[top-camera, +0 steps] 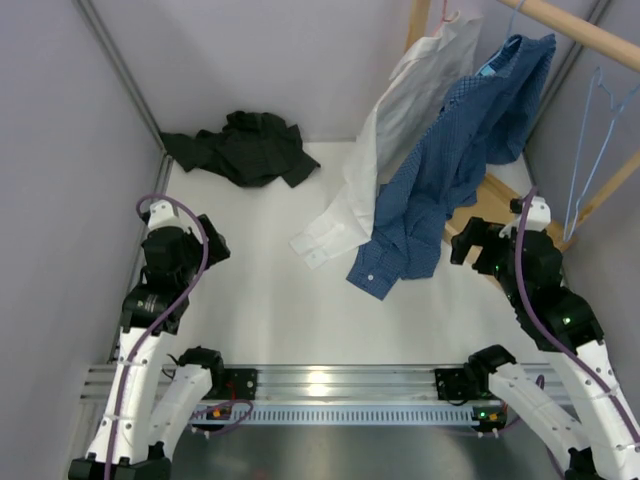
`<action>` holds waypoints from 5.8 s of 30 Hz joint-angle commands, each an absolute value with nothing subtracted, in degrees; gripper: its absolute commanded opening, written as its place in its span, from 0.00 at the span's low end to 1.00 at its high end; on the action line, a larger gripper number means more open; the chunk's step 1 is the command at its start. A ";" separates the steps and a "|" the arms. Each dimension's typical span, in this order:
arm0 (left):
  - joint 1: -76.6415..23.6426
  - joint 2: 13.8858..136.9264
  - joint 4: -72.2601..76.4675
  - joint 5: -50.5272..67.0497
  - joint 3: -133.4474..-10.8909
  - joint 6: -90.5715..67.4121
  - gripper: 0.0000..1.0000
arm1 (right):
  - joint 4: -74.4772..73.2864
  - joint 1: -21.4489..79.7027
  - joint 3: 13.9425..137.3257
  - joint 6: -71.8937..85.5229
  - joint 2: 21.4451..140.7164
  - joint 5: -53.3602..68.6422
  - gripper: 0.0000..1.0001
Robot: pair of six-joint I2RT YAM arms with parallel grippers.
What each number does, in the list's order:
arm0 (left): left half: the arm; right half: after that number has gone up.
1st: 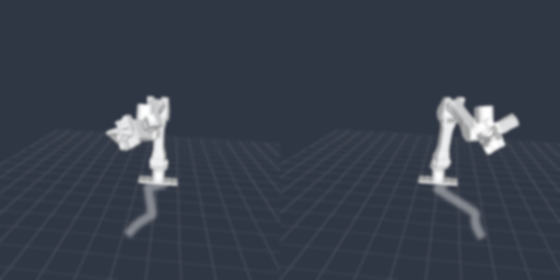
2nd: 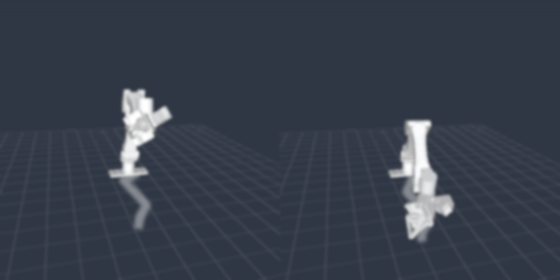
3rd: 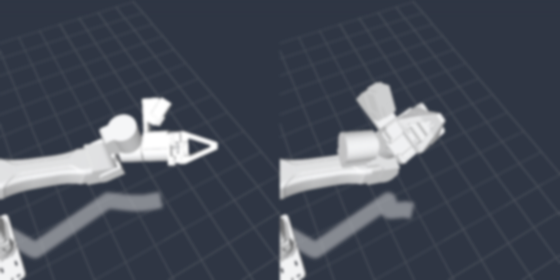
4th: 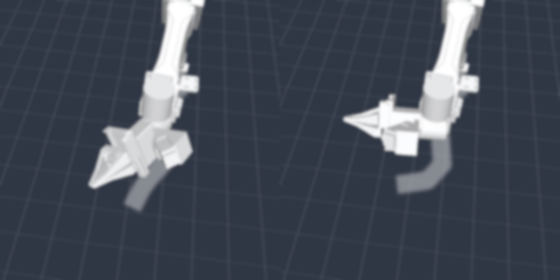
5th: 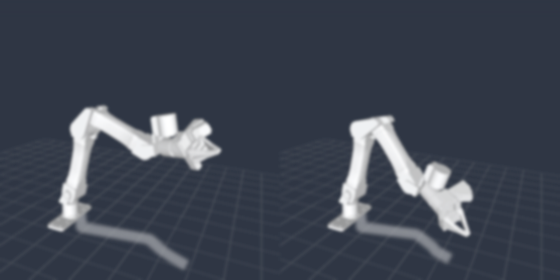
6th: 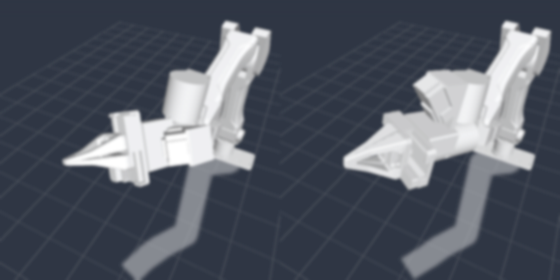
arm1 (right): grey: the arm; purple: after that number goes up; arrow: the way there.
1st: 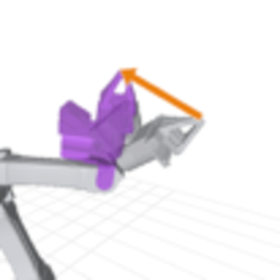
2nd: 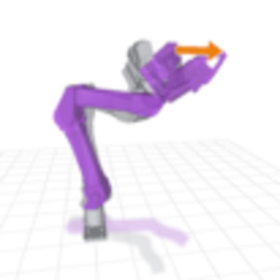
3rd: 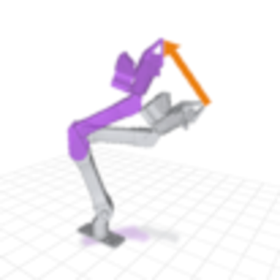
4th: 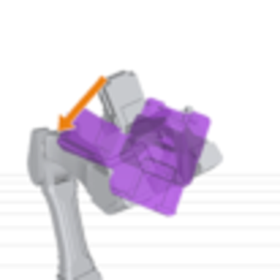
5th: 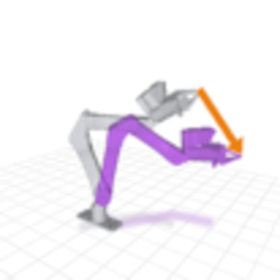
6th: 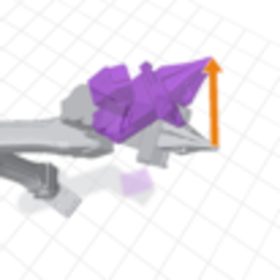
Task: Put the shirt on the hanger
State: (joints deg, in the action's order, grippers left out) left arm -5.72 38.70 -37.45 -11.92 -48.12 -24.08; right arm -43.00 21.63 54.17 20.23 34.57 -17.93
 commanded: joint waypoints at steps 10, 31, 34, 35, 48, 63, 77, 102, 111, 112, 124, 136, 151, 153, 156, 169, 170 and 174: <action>-5.71 42.27 -35.25 -15.65 -51.15 -40.13 0.98 | -34.98 21.97 50.36 20.56 28.47 -6.86 0.99; -3.87 126.45 -15.55 -19.07 -106.59 -42.81 0.93 | -28.65 21.97 46.49 19.87 32.51 5.28 0.99; -3.61 133.31 -15.56 -19.25 -112.92 -39.04 0.76 | -28.30 22.06 47.11 19.60 33.48 5.27 0.99; -3.52 134.81 -15.56 -18.81 -114.42 -38.33 0.68 | -28.21 22.06 47.20 19.60 33.66 5.53 0.99; -8.78 103.75 -19.15 -17.23 -96.45 -33.93 0.00 | -23.30 22.06 45.44 21.44 35.77 8.16 0.99; -20.99 59.33 -30.41 26.90 -66.37 -32.42 0.00 | -6.16 28.00 40.87 18.03 46.21 47.09 0.98; -27.95 72.34 -25.05 24.43 -57.83 -35.16 0.01 | -14.68 40.08 38.50 18.19 51.06 15.21 0.99; -30.41 50.90 -44.99 1.91 -48.54 -39.81 0.83 | -10.53 51.14 39.54 13.71 60.36 16.02 0.97; -32.26 47.29 -44.56 5.54 -40.52 -43.24 0.81 | -4.22 52.91 45.59 15.48 68.54 -6.49 0.95; -32.34 46.50 -44.47 5.71 -39.91 -43.24 0.80 | -4.13 52.91 46.75 14.60 69.60 -7.29 0.95; -37.26 45.70 -40.34 8.44 -32.17 -47.72 0.68 | -9.22 50.80 59.50 4.93 78.40 -0.53 0.38; -54.03 55.45 -33.22 1.41 -30.14 -55.02 0.58 | -13.18 45.97 64.86 4.04 73.92 -1.32 0.00; -55.64 51.34 -37.77 -19.84 -36.46 -51.77 0.00 | -25.40 43.51 79.28 4.13 63.47 3.53 0.00; -55.64 49.31 -45.30 -24.59 -42.93 -51.33 0.00 | -26.97 43.51 79.19 4.13 62.41 0.46 0.00; -55.55 48.26 -53.75 -33.90 -53.65 -49.57 0.00 | -28.73 43.51 79.10 5.09 60.56 -6.14 0.00; -55.28 58.18 -59.15 -37.01 -61.81 -59.44 0.67 | -31.73 42.19 76.82 6.59 59.94 -12.83 0.00; -55.28 58.27 -57.93 -36.04 -56.48 -61.85 0.82 | -31.64 41.93 76.56 6.68 60.03 -12.75 0.00; -55.20 55.64 -50.20 -27.89 -44.50 -71.62 0.92 | -31.64 41.05 76.38 6.85 61.08 -12.31 0.00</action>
